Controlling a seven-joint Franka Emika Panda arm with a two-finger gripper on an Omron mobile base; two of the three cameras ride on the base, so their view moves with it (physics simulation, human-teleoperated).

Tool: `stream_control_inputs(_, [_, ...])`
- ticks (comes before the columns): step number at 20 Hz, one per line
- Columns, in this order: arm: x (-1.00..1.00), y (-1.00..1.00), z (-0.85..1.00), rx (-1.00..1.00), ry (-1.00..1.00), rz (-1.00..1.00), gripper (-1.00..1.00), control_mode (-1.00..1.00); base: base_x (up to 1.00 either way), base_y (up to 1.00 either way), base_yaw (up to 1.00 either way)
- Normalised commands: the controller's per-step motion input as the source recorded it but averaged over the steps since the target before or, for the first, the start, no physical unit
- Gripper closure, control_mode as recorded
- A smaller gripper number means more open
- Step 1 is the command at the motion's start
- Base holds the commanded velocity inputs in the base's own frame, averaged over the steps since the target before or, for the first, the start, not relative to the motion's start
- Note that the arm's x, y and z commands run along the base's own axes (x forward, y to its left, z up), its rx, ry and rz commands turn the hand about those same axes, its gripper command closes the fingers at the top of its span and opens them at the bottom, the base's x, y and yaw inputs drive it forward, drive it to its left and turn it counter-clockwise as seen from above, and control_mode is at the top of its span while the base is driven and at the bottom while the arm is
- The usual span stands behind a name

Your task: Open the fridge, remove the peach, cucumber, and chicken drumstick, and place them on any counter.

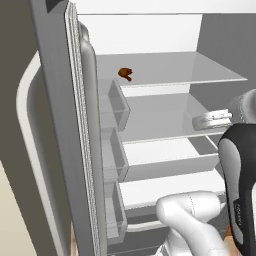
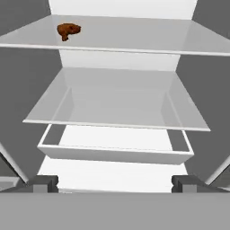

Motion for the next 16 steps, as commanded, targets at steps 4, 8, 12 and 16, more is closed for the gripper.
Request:
stream_control_inputs(4, [0.08,0.0,0.61,0.08,0.02,0.05,-1.0,-1.0,0.0,0.0,0.0])
stream_control_inputs(8, [0.33,0.02,0.34,0.11,0.03,0.07,-1.0,-1.0,0.0,0.0,0.0])
stream_control_inputs(12, [0.43,0.02,0.16,0.09,0.02,0.1,-1.0,-1.0,0.0,0.0,0.0])
stream_control_inputs(16, [0.53,0.03,0.01,0.05,0.0,0.11,-1.0,-1.0,0.0,0.0,0.0])
